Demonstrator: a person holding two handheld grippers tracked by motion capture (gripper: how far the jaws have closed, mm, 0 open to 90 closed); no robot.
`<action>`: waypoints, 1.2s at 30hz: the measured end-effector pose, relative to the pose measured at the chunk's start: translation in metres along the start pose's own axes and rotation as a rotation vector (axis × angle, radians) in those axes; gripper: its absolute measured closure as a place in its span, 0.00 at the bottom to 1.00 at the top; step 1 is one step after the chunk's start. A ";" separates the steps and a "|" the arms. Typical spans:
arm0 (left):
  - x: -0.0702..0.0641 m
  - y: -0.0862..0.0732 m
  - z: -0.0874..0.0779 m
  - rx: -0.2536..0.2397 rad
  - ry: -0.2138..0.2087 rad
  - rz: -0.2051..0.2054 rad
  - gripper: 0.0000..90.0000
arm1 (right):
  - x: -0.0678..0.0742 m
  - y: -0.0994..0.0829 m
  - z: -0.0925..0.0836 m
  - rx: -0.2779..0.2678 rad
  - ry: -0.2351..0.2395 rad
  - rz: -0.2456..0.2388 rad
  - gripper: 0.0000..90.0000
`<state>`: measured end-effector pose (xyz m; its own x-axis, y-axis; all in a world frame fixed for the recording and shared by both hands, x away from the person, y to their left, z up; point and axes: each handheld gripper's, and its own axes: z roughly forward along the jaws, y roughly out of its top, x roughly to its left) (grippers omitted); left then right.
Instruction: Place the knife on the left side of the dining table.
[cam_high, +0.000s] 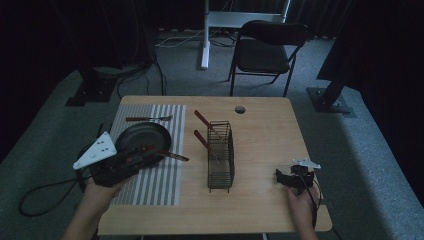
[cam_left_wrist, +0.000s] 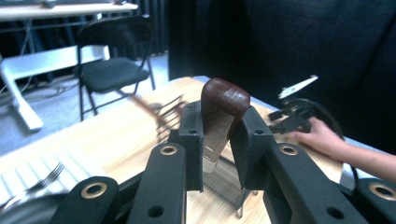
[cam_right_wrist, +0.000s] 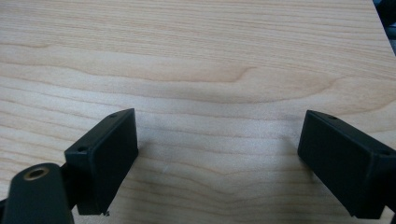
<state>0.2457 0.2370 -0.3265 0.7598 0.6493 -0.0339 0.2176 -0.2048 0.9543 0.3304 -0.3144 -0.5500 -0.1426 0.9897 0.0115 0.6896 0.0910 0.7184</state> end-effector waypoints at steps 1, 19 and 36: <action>0.005 -0.005 -0.003 0.008 0.010 -0.013 0.85 | 0.000 0.000 0.000 0.000 0.000 0.000 0.12; 0.043 -0.087 -0.002 0.152 0.019 -0.122 0.85 | 0.000 0.000 0.000 0.001 0.000 -0.001 0.12; 0.051 -0.103 0.011 0.178 0.012 -0.192 0.84 | 0.000 0.000 0.000 0.001 0.000 0.002 0.12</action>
<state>0.2682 0.2834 -0.4300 0.6869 0.6972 -0.2051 0.4624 -0.2017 0.8634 0.3303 -0.3142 -0.5499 -0.1414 0.9899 0.0128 0.6906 0.0894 0.7177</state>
